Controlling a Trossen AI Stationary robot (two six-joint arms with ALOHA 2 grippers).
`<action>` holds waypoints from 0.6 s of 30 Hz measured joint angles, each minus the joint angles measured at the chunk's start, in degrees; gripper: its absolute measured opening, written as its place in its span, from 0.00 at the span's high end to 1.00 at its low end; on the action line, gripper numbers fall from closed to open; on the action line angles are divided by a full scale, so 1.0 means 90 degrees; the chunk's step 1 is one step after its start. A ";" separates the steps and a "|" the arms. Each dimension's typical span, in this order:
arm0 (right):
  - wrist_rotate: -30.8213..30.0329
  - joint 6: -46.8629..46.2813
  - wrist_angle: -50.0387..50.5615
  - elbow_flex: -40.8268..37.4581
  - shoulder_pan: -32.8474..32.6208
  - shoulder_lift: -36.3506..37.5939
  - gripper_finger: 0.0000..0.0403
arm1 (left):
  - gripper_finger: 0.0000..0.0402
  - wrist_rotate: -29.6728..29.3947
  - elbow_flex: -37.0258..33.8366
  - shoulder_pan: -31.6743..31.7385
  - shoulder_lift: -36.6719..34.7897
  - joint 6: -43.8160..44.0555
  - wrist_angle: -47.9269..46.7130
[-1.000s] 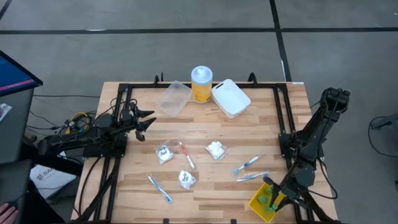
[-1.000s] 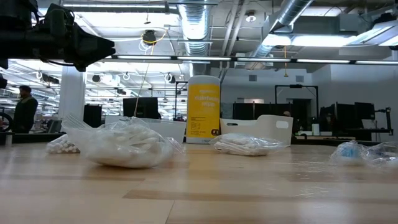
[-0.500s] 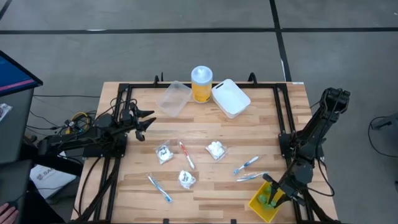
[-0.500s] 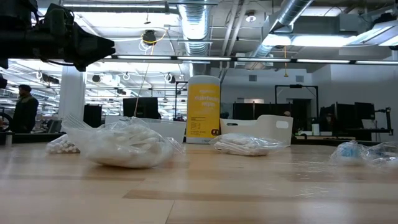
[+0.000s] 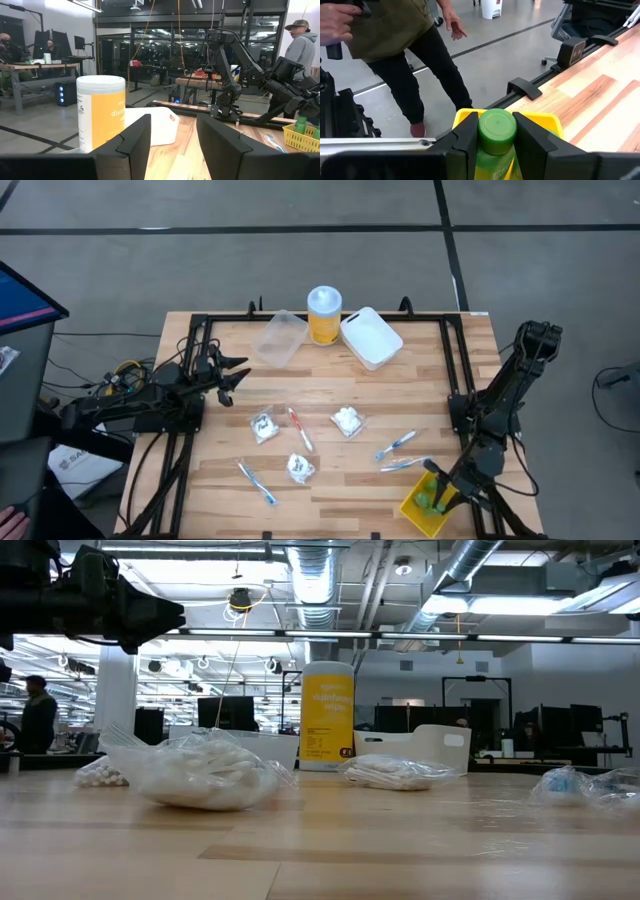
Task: Pick & Place Travel size toiletries
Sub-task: Put the shampoo into the yellow bin
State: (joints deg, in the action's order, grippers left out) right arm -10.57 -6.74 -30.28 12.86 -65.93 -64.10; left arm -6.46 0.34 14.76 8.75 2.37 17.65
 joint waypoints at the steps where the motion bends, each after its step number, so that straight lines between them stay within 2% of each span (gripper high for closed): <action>1: 0.0000 -0.0019 -0.0009 -0.0016 0.0000 0.0000 0.77 | 0.62 0.0002 0.0001 0.0000 -0.0002 -0.0001 0.0002; 18: 0.0000 -0.0090 0.0029 -0.0141 0.0000 0.0002 0.77 | 0.62 0.0028 0.0000 -0.0001 0.0000 0.0000 0.0049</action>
State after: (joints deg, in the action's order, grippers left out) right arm -10.57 -7.55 -30.02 11.60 -65.93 -64.07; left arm -6.21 0.34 14.75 8.75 2.37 18.09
